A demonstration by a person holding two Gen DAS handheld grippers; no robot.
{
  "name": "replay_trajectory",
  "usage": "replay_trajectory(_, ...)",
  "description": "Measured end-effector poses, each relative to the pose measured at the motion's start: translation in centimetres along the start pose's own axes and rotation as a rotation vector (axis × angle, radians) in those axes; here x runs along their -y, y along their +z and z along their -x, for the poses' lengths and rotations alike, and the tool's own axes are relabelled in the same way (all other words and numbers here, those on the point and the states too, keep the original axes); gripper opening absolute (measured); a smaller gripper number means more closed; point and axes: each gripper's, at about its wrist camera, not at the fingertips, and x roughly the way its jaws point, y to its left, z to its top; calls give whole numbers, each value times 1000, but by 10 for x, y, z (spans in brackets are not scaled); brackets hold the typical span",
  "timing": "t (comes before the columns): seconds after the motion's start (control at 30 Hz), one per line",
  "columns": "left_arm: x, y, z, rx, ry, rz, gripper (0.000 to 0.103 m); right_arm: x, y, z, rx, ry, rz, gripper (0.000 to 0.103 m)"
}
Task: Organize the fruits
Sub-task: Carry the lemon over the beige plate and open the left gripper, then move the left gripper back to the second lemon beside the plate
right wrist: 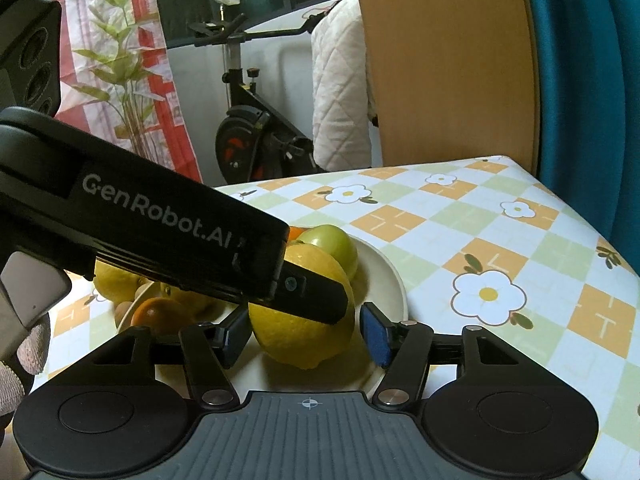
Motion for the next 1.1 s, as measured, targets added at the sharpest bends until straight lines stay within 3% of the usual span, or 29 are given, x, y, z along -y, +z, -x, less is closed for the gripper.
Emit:
replay_trajectory(0.2,0,0,7,14,14,-6,58,1,0,0,3,-4,-2,56)
replay_trajectory(0.53,-8,-2,23,44,34,10,58,1,-3,5,32,-14,5,69)
replay_trajectory(0.77,-15,-3,39,74,34,25,58,-3,-3,10,53,-44,21,72)
replay_trajectory(1.1,-47,-5,76,141,50,93,58,-21,10,25,72,-20,43,76)
